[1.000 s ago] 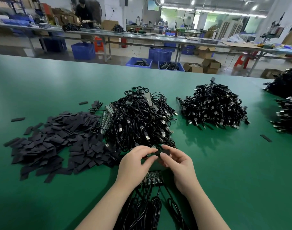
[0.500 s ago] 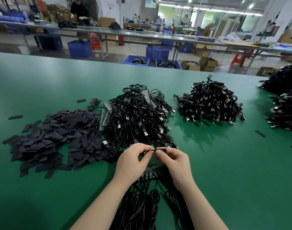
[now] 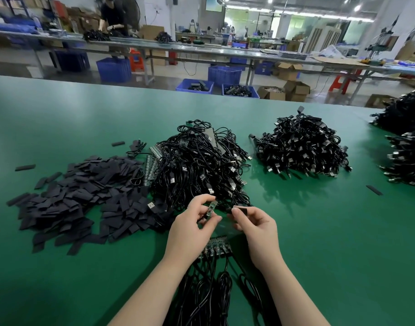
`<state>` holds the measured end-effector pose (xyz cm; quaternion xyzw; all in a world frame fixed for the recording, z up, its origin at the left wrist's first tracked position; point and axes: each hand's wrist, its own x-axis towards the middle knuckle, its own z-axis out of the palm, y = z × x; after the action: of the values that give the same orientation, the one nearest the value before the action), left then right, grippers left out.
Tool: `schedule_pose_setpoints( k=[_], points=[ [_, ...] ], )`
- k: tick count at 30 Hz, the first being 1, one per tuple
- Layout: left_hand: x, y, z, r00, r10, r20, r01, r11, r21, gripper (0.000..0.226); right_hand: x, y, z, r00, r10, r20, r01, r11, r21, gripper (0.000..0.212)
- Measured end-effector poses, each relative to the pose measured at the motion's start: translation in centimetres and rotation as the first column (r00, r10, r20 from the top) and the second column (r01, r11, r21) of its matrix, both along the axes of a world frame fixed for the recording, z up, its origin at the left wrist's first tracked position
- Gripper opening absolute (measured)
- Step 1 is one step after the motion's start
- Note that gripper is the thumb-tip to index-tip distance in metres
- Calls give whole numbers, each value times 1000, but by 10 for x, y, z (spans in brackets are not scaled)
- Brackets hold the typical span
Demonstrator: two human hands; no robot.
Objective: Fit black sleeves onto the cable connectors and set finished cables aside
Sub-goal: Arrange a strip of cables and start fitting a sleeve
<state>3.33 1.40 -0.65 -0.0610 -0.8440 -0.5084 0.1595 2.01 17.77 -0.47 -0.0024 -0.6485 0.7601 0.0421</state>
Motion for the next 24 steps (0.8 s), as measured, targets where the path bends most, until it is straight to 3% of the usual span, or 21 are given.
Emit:
schedule_pose_setpoints(
  k=[5, 9, 16, 24],
  points=[
    [-3, 0, -2, 999, 17, -36, -17, 1000, -1, 21, 1, 0, 0, 1000, 9, -20, -9, 1000, 6, 10],
    [-4, 0, 2, 988, 16, -153, -21, 999, -31, 15, 2, 0, 1, 1000, 7, -29, -7, 1000, -6, 7],
    [1, -1, 0, 996, 54, -69, -49, 996, 70, 36, 2, 1, 1, 999, 26, -27, -28, 998, -64, 8],
    [-1, 4, 1, 997, -1, -79, -9, 993, -119, 31, -4, 1, -1, 999, 31, -17, -33, 994, -100, 3]
  ],
)
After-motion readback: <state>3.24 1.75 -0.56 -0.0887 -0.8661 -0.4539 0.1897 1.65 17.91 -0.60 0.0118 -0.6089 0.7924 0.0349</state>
